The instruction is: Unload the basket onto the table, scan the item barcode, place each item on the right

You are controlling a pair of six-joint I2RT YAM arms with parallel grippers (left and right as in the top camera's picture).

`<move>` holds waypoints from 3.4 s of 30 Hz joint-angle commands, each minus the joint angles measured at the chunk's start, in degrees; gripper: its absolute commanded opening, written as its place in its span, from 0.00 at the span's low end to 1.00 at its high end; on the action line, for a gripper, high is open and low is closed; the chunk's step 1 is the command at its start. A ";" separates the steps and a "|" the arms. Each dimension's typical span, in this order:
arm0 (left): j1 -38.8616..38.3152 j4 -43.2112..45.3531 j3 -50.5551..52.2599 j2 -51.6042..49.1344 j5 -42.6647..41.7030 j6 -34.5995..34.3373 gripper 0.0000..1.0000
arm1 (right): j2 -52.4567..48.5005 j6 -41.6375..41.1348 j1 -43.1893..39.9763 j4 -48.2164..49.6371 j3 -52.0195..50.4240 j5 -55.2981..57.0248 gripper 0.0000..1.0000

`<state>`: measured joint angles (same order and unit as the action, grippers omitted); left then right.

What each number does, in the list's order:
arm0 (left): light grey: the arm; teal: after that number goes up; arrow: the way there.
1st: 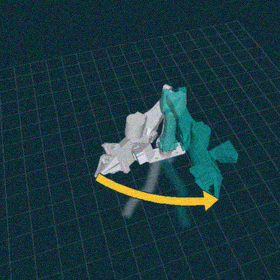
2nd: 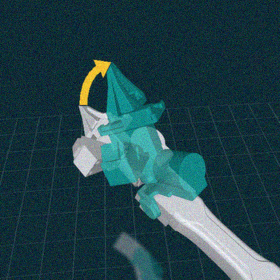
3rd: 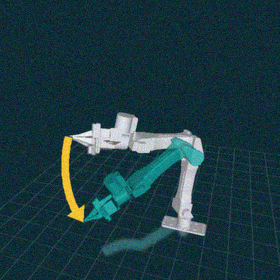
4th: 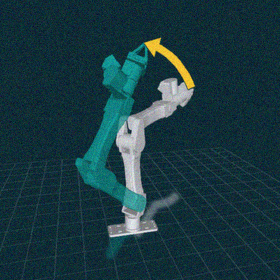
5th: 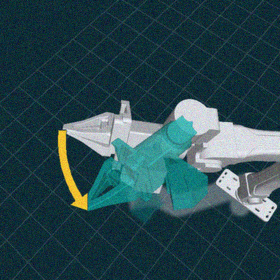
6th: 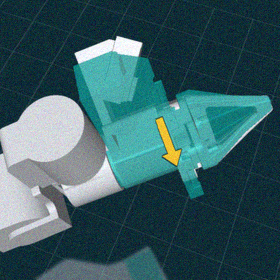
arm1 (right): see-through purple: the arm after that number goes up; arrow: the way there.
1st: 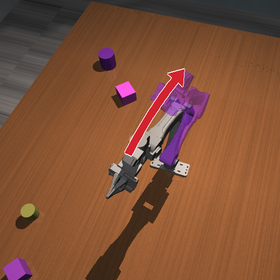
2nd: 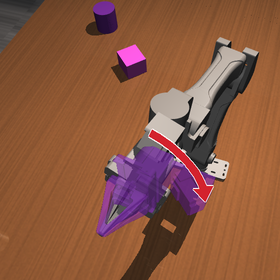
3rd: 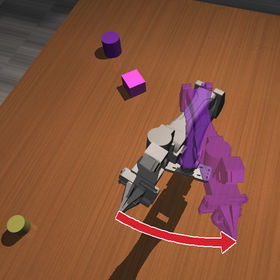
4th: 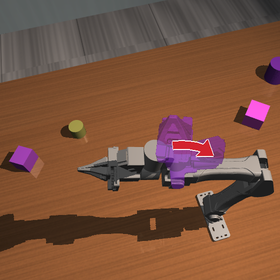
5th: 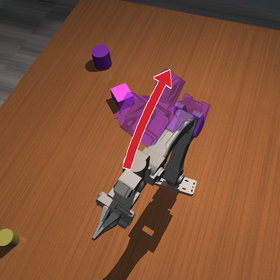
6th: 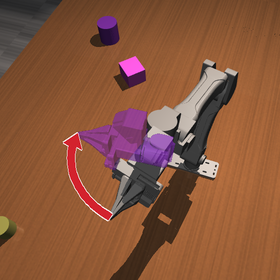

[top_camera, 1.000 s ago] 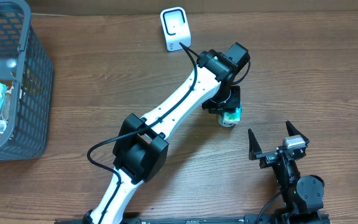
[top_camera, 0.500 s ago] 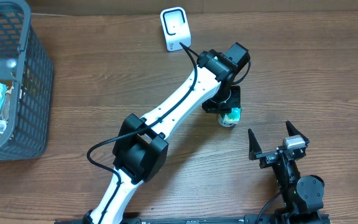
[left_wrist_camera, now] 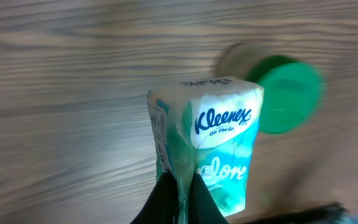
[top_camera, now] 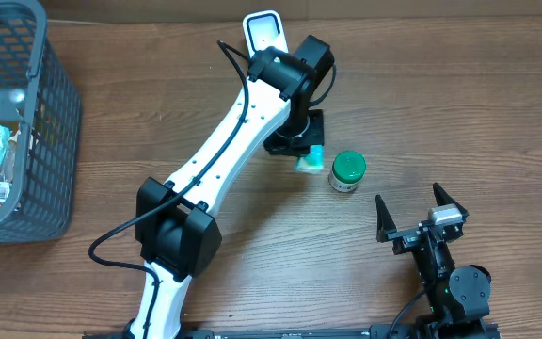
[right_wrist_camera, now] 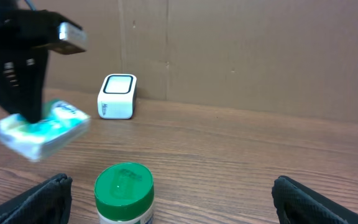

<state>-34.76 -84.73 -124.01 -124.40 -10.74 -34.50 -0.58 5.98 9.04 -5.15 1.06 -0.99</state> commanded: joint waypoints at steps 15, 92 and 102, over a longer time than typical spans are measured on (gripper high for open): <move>0.72 14.47 20.09 -0.15 3.61 -0.35 0.04 | 0.42 -0.13 -0.07 0.33 -0.59 0.74 1.00; 6.01 17.51 17.09 -0.17 15.15 10.86 0.04 | 0.42 -0.13 -0.07 0.31 -0.59 0.76 1.00; -12.02 9.77 16.28 -1.07 48.13 0.31 0.04 | 0.42 -0.13 -0.07 0.33 -0.59 0.74 1.00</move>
<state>-44.03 -74.61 -107.20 -124.53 25.85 -29.78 -0.58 6.00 9.04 -5.13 1.06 -1.02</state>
